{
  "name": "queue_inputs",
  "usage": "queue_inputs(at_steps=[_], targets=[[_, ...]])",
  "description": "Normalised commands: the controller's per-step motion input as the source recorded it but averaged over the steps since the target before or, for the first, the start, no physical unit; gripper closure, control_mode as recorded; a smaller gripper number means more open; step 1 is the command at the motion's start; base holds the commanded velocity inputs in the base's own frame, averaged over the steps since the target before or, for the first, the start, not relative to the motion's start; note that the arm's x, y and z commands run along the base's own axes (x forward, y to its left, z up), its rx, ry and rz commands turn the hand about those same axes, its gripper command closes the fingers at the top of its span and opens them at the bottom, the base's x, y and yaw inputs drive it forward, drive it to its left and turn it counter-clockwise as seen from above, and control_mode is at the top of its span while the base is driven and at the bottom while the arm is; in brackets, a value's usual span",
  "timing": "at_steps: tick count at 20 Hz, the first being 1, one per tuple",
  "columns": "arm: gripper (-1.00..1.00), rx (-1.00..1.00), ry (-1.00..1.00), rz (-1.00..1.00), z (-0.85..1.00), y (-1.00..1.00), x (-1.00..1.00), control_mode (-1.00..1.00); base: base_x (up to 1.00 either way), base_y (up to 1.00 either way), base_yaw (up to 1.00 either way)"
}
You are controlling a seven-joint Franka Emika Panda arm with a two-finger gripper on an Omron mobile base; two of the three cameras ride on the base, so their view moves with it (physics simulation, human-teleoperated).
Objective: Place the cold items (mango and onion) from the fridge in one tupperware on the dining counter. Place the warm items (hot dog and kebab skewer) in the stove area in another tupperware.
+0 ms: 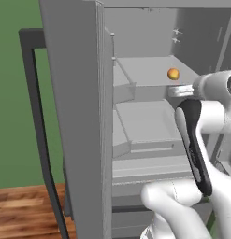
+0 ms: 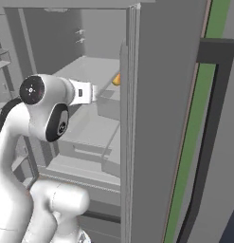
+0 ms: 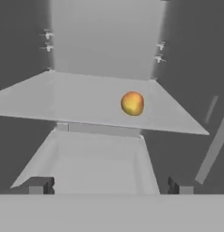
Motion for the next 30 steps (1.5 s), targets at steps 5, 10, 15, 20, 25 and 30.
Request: queue_inputs(at_steps=[5, 10, 15, 20, 25, 30], targets=[[-1.00, 0.01, 0.36, -0.01, 0.80, 0.00, 0.28, -1.00, 0.00, 0.00, 0.00], [-1.00, 0.09, 0.26, -0.05, -0.01, -0.16, 0.45, -1.00, 0.00, 0.00, 0.00], [-1.00, 0.08, 0.08, -0.15, -0.54, -0.13, 0.59, -1.00, 0.00, 0.00, 0.00], [-1.00, 0.06, 0.00, -0.22, -0.64, -0.28, 0.56, -1.00, 0.00, 0.00, 0.00], [-1.00, 0.03, -0.02, -0.15, -0.35, -0.24, 0.64, -1.00, 0.00, 0.00, 0.00], [-1.00, 0.01, 0.00, -0.02, -0.01, -0.07, 0.78, -1.00, 0.00, 0.00, 0.00]])
